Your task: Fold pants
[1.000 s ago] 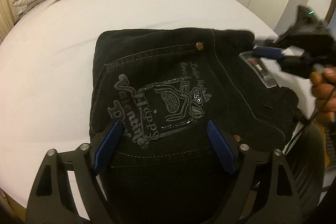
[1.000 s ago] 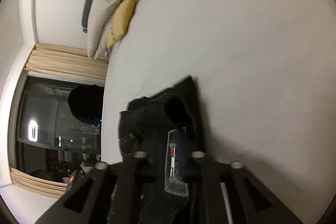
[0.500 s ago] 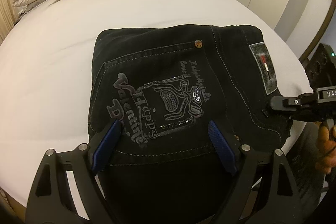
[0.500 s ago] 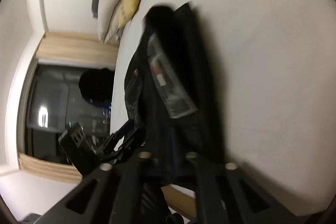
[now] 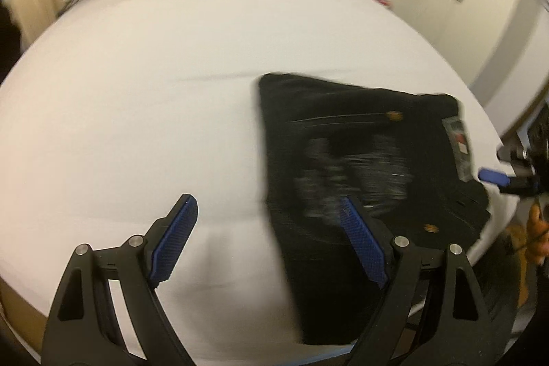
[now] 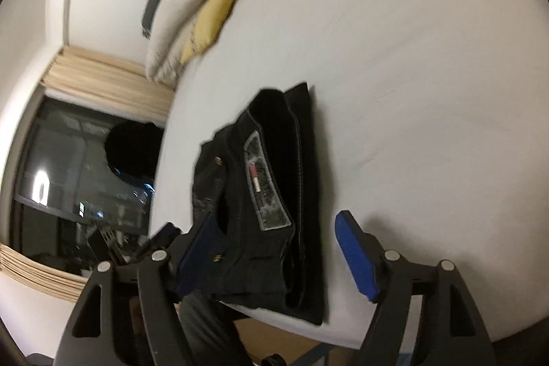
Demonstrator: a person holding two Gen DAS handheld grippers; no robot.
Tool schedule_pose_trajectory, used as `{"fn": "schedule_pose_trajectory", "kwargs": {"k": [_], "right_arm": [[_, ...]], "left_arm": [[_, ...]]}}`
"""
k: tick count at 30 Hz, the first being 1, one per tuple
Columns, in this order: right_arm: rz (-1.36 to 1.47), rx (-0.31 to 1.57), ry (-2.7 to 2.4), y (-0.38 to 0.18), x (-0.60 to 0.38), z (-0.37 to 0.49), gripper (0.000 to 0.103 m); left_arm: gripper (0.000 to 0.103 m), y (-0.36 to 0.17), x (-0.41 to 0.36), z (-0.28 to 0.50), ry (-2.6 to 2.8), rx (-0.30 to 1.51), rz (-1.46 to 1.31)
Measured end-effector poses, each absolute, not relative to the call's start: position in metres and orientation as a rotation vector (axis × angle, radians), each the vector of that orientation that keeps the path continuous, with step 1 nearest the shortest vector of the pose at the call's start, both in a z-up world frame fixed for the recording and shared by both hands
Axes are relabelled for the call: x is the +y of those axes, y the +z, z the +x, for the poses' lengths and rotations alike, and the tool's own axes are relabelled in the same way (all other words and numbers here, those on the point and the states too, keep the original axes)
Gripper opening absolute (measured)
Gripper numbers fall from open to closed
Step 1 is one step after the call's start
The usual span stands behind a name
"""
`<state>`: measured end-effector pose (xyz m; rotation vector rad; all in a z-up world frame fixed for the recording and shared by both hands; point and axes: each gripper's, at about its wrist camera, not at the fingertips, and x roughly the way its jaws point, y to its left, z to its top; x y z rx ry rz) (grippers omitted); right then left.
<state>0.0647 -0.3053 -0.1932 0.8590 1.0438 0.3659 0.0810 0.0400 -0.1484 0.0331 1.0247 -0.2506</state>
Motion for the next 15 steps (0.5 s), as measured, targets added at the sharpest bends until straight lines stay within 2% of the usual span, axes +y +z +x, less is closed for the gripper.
{"fn": "schedule_pose_trajectory", "kwargs": {"k": [8, 10, 12, 14, 15], "right_arm": [[0.733, 1.156, 0.376, -0.212, -0.276, 0.091, 0.073], [0.699, 1.179, 0.381, -0.211, -0.269, 0.096, 0.051], [0.624, 1.198, 0.357, -0.21, -0.263, 0.101, 0.043], [0.603, 1.187, 0.354, -0.206, -0.262, 0.1, 0.034], [0.583, 1.168, 0.356, -0.2, -0.26, 0.099, 0.029]], "left_arm": [[0.085, -0.185, 0.035, 0.115, -0.405, 1.19, -0.063], [0.085, -0.187, 0.024, 0.116, -0.468, 1.202, -0.062], [0.073, -0.186, 0.007, 0.114, -0.509, 1.195, -0.002], [0.046, -0.183, 0.001, 0.114, -0.504, 1.19, 0.017], [0.039, -0.18, 0.0, 0.115, -0.5, 1.187, 0.027]]}}
